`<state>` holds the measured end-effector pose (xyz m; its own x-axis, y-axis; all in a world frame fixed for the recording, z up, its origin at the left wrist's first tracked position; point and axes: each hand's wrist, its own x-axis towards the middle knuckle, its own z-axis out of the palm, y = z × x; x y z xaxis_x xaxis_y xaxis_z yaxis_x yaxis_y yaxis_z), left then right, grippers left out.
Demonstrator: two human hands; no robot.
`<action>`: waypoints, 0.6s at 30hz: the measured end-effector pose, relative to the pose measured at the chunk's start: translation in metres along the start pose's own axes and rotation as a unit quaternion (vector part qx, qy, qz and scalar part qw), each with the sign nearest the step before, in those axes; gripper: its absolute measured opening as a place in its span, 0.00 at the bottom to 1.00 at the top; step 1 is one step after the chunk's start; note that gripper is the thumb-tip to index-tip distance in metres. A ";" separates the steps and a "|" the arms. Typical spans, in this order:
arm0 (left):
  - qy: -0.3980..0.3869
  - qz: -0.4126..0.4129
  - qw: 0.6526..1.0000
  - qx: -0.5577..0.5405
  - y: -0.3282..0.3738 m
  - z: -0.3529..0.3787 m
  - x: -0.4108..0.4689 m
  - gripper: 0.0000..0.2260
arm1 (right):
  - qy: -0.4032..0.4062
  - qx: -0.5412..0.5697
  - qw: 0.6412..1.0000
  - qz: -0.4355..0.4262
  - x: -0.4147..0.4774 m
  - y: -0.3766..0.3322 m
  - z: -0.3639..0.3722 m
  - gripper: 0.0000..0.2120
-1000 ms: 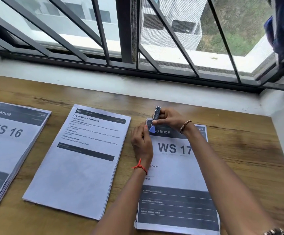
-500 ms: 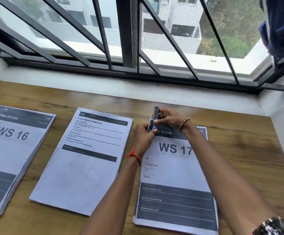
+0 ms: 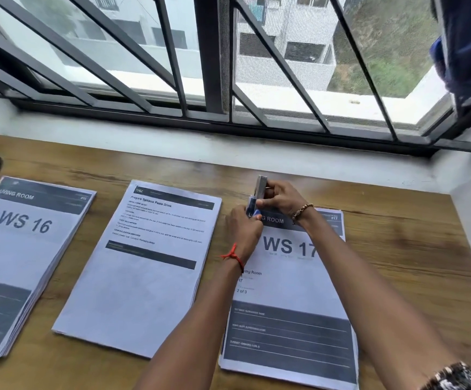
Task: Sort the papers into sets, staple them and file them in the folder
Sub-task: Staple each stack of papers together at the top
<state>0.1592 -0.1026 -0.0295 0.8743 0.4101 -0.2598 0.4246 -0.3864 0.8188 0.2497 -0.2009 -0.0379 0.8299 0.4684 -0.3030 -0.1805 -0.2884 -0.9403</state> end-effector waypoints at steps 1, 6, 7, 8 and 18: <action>0.005 -0.002 1.000 0.000 -0.001 0.001 -0.001 0.08 | 0.003 0.003 1.000 -0.003 0.000 0.001 0.000 0.13; 0.001 0.016 1.000 -0.017 -0.004 0.004 0.000 0.07 | -0.037 -0.010 0.999 -0.004 0.001 0.000 -0.005 0.13; 0.002 0.012 1.000 -0.015 -0.004 0.003 0.000 0.07 | -0.036 -0.010 0.999 -0.002 0.001 0.000 -0.006 0.13; 0.004 0.007 1.000 -0.013 -0.004 0.003 0.000 0.08 | -0.032 -0.011 0.999 -0.001 0.001 -0.001 -0.005 0.13; -0.128 0.045 0.980 -0.144 -0.017 -0.021 -0.002 0.11 | -0.074 0.018 0.996 0.050 0.005 -0.006 -0.007 0.05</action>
<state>0.1452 -0.0801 -0.0319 0.9510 0.1504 -0.2700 0.2916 -0.1469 0.9452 0.2584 -0.2033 -0.0327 0.7206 0.5574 -0.4124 -0.2796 -0.3108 -0.9084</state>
